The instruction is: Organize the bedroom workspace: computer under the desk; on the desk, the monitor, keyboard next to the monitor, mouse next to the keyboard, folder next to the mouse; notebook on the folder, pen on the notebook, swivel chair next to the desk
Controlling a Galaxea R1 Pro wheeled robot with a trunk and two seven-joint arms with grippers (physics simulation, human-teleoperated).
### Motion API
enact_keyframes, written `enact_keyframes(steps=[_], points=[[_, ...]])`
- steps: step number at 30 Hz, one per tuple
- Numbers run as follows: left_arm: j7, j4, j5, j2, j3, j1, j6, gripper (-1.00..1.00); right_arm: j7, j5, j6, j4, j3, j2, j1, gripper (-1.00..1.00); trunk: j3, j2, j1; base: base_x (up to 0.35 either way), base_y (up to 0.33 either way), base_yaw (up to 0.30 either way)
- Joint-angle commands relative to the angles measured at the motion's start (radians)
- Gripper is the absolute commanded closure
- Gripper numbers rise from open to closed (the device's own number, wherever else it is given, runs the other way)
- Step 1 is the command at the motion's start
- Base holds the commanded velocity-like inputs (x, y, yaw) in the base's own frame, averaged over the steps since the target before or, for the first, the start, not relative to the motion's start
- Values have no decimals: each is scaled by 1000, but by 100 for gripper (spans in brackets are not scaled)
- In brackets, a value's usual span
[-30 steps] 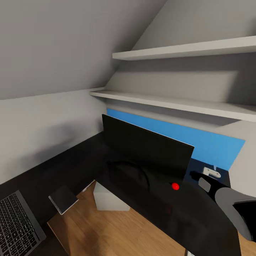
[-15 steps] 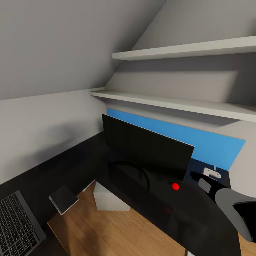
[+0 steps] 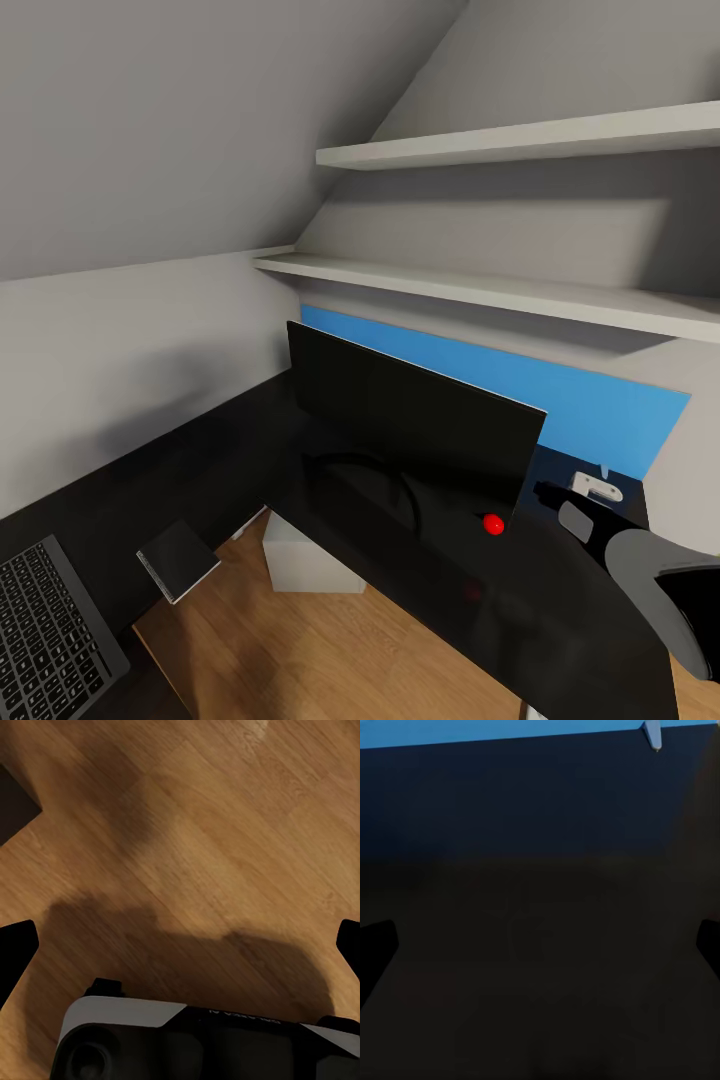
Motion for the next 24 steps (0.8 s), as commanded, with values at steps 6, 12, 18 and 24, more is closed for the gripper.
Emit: enact_keyframes(steps=[6, 12, 18, 24], points=[[8, 0, 4, 1, -7, -1, -5, -100, -2, -11, -2, 0, 9, 1, -1, -100, -2, -2, 1, 0, 0, 0], [8, -1, 4, 2, -6, -1, -6, -100, 20, -8, -3, 0, 11, 1, 0, -100, -2, -2, 1, 0, 0, 0], [9, -1, 4, 1, -5, -1, -6, -100, 156, -2, -6, 1, 11, -2, 1, -100, -2, -2, 1, 0, 0, 0], [9, 0, 4, 1, -5, -1, -6, -100, 275, 8, -82, 3, 15, -3, 9, -100, -2, -2, 1, 0, 0, 0]])
